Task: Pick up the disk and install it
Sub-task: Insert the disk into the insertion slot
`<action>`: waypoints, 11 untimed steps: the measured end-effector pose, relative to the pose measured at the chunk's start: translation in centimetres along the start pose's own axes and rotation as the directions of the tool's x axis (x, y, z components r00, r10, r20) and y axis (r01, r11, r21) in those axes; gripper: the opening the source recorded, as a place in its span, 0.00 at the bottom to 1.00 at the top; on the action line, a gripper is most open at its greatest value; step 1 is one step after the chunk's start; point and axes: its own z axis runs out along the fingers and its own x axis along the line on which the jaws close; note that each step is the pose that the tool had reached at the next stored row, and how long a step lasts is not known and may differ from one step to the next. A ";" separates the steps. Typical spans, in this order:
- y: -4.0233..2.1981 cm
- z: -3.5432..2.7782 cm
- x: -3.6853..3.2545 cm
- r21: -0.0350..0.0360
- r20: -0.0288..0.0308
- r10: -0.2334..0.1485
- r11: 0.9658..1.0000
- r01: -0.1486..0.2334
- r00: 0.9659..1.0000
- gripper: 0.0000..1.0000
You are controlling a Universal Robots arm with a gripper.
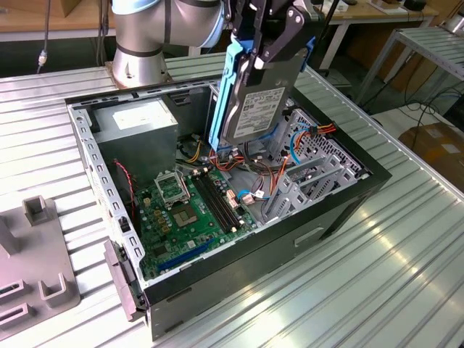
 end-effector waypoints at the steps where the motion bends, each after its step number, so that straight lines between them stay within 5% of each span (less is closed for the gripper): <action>1: -0.14 0.00 0.03 0.000 0.000 0.000 1.000 0.000 1.000 0.37; 11: -0.72 0.03 1.12 0.000 -0.001 0.000 1.000 0.000 1.000 0.37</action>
